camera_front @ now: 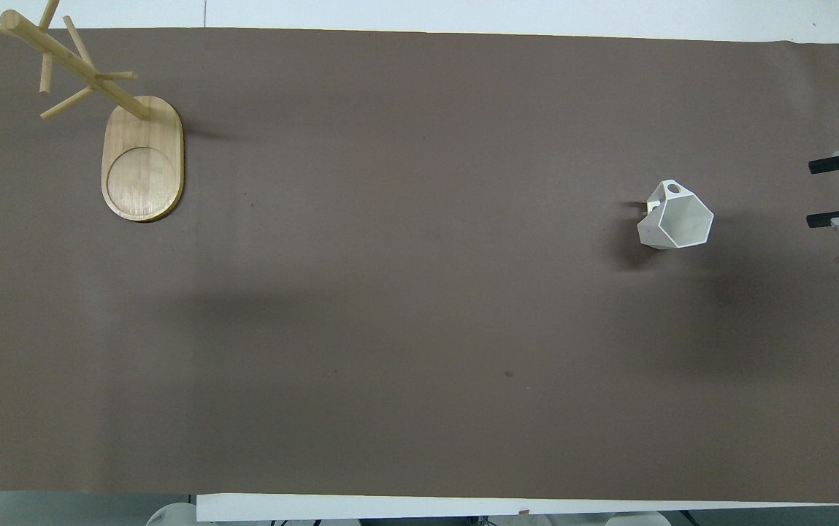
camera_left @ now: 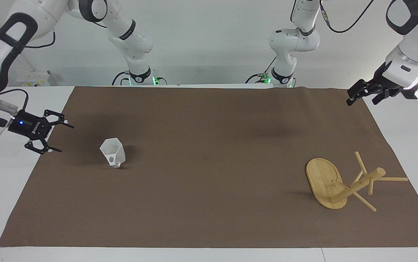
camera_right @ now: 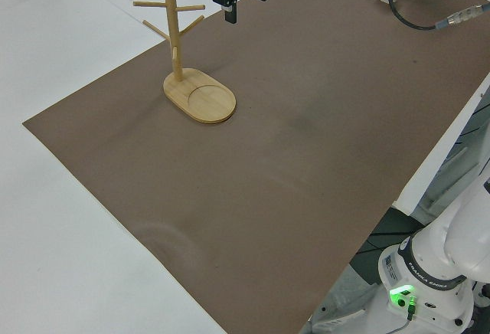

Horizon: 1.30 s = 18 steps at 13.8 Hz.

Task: Hang cup on rack
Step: 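Reach the right gripper to the white mug and grasp it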

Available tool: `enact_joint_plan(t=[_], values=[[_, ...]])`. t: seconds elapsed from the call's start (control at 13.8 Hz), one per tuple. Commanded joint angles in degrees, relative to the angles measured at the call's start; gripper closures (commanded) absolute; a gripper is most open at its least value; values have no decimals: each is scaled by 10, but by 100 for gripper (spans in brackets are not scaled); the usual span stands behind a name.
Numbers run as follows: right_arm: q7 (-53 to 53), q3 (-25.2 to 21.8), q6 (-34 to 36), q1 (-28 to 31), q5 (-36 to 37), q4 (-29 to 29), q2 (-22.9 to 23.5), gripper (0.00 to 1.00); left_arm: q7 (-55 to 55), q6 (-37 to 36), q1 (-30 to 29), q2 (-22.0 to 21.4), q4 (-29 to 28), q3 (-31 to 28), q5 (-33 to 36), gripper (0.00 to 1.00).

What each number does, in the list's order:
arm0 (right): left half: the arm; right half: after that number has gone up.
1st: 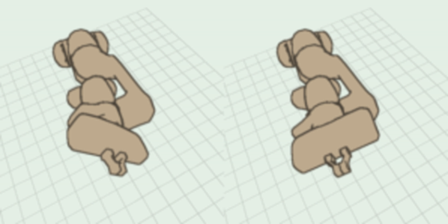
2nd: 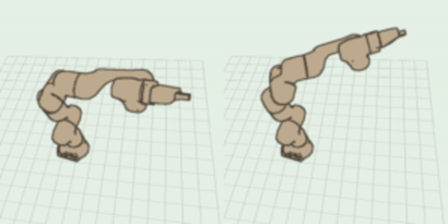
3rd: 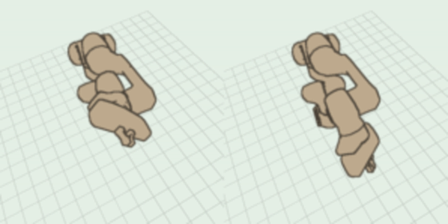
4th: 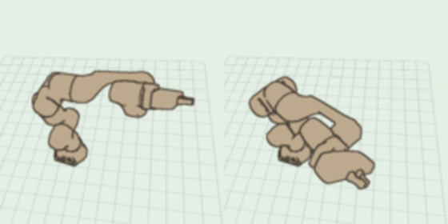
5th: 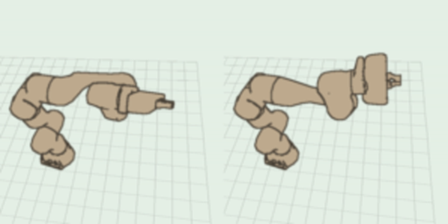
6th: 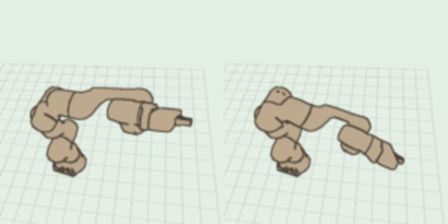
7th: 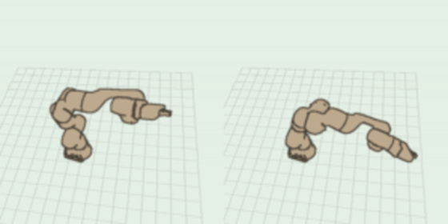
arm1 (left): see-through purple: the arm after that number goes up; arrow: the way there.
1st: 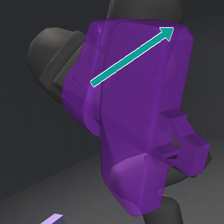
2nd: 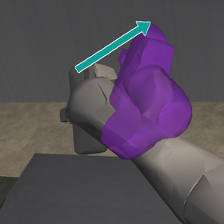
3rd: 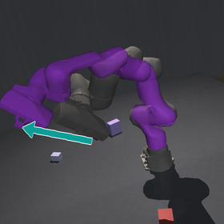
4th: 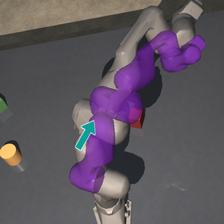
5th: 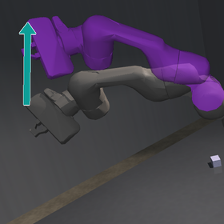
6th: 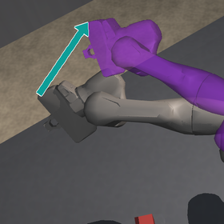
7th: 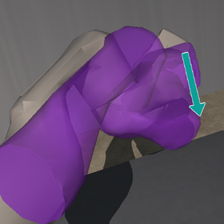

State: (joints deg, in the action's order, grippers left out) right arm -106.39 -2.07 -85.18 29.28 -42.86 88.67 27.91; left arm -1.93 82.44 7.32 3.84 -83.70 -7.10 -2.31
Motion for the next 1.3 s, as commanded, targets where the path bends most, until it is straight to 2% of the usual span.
enact_joint_plan(t=[0.0, 0.07, 0.29, 0.8, 1.23], values=[[-125, 11, 61, 26, -84, -28, 97, 0, 0, 5, 1, -14, -16, 1, 11, 0], [-160, 11, 75, 27, -98, -25, 116, 0, 0, 4, 1, -14, -16, 1, 11, 0], [-264, 11, 69, 10, -117, 15, 116, 0, 0, 4, 1, -14, -16, 1, 11, 0], [-291, 11, 15, -26, -138, 66, 106, 0, 0, 5, 1, -14, -16, 1, 11, 0], [-334, 11, 2, -58, -162, 101, 97, 0, 0, 4, 1, -15, -16, 1, 11, 0]])
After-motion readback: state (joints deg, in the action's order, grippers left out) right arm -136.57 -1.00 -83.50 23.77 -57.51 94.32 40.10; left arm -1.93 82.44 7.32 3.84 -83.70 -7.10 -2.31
